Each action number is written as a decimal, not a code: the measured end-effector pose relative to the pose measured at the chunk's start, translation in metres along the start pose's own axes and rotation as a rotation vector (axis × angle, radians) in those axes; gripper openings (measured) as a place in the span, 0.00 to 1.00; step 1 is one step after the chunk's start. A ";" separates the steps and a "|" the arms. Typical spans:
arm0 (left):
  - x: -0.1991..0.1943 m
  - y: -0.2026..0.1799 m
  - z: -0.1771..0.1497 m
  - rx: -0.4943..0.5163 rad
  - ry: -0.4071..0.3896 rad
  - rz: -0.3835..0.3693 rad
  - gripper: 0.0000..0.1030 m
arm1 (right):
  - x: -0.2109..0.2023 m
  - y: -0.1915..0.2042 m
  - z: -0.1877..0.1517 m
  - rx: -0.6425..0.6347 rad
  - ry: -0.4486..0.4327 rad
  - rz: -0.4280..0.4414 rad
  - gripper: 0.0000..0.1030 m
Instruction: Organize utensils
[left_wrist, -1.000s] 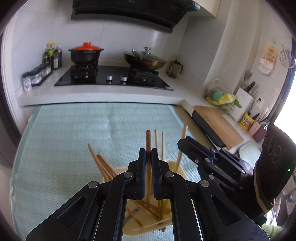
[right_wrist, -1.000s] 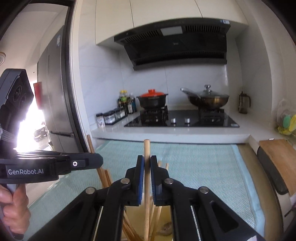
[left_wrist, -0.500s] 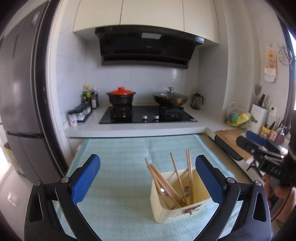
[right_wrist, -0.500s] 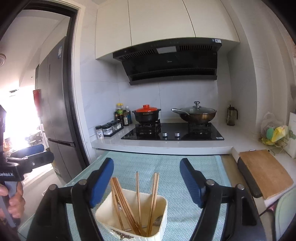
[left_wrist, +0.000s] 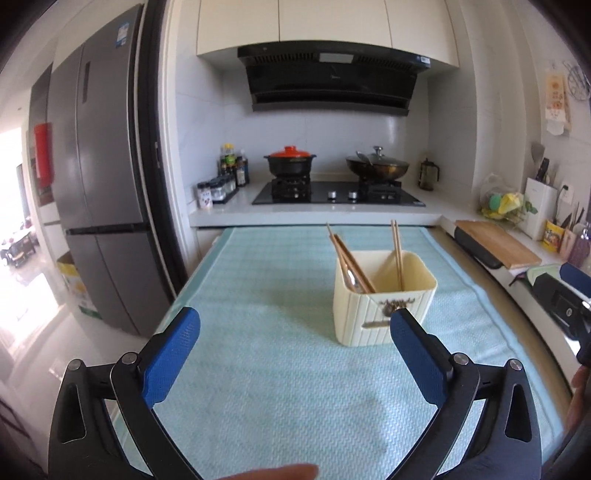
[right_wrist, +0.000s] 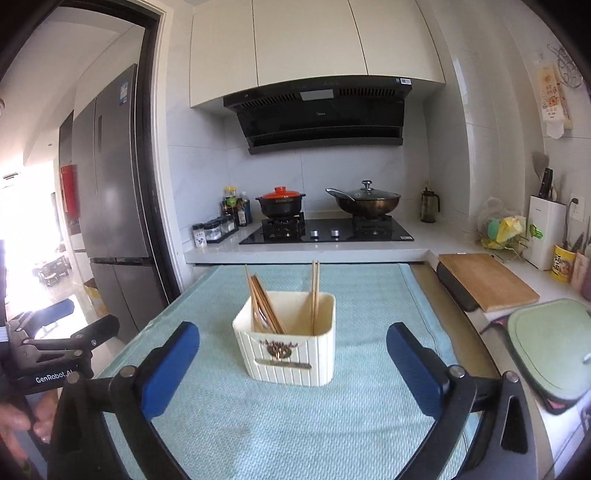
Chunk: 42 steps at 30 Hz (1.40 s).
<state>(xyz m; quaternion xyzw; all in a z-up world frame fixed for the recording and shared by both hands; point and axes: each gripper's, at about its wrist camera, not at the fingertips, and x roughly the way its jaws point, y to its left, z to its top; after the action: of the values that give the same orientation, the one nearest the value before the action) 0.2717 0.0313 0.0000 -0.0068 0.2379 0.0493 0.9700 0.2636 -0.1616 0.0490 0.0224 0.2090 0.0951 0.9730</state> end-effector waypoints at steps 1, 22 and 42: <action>-0.001 0.001 -0.003 -0.007 0.018 -0.011 1.00 | -0.003 0.003 -0.006 0.001 0.019 -0.012 1.00; -0.032 -0.013 -0.026 0.026 0.068 -0.038 1.00 | -0.039 0.038 -0.025 -0.075 0.074 -0.010 1.00; -0.031 -0.016 -0.026 0.033 0.072 -0.037 1.00 | -0.041 0.045 -0.025 -0.088 0.080 0.008 1.00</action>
<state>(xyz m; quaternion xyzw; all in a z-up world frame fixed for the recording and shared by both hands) 0.2338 0.0119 -0.0094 0.0029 0.2735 0.0271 0.9615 0.2091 -0.1257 0.0464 -0.0233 0.2434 0.1089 0.9635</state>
